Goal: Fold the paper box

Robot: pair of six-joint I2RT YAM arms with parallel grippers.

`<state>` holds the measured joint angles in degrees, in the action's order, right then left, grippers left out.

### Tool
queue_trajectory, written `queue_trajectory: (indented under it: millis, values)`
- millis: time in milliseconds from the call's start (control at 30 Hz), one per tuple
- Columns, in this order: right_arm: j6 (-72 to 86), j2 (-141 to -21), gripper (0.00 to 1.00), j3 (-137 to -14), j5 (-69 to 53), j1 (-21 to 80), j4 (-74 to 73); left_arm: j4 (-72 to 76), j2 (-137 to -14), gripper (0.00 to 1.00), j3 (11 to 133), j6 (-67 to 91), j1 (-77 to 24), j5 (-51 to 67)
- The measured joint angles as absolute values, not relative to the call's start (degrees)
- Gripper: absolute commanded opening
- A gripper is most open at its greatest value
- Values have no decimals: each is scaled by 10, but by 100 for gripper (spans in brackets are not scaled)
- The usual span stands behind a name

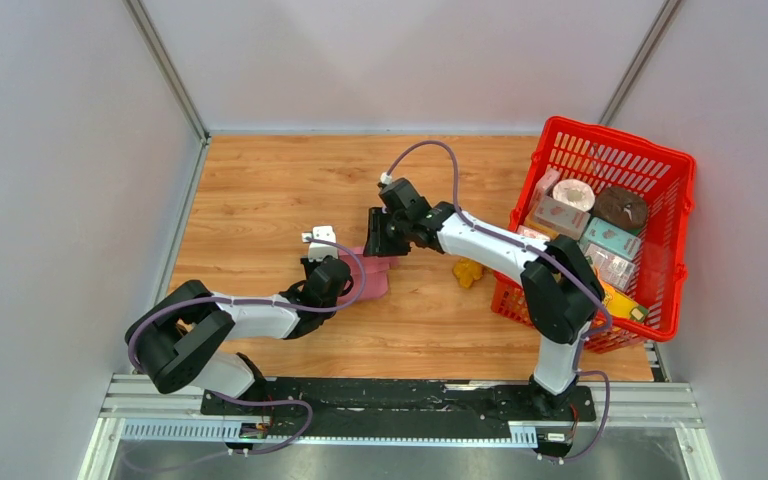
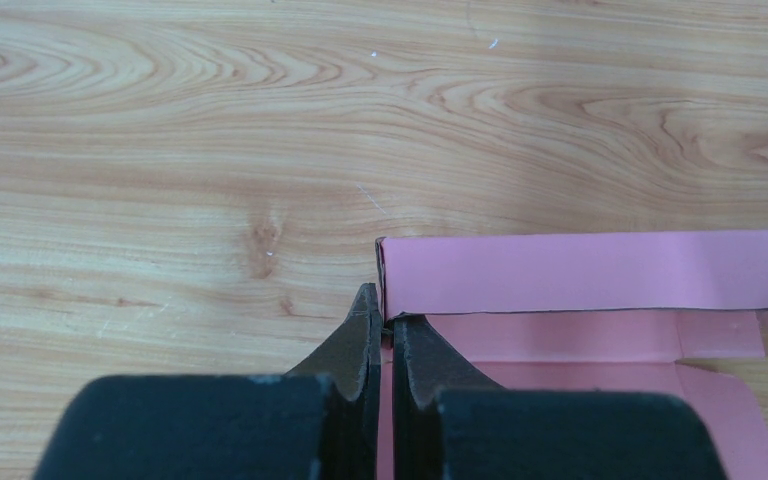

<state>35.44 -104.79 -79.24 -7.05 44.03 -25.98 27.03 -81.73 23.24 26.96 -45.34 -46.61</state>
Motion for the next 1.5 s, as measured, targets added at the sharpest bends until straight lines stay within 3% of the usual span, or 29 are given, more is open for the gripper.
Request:
queue_trajectory:
  millis: [233, 567, 767, 967, 1500]
  values:
    - [357, -1061, 48, -789, -71, 435, -251, 268, -813, 0, 230, 270, -453, -466]
    - [288, -1021, 47, -821, -18, 438, -312, 267, -806, 0, 224, 272, -453, -466]
    - [281, -1033, 42, -872, -2, 438, -315, 268, -807, 0, 224, 272, -453, -467]
    - [309, -1049, 38, -823, 0, 443, -298, 268, -807, 0, 224, 272, -453, -467]
    - [389, -1056, 55, -760, -86, 424, -216, 269, -808, 0, 224, 272, -453, -468]
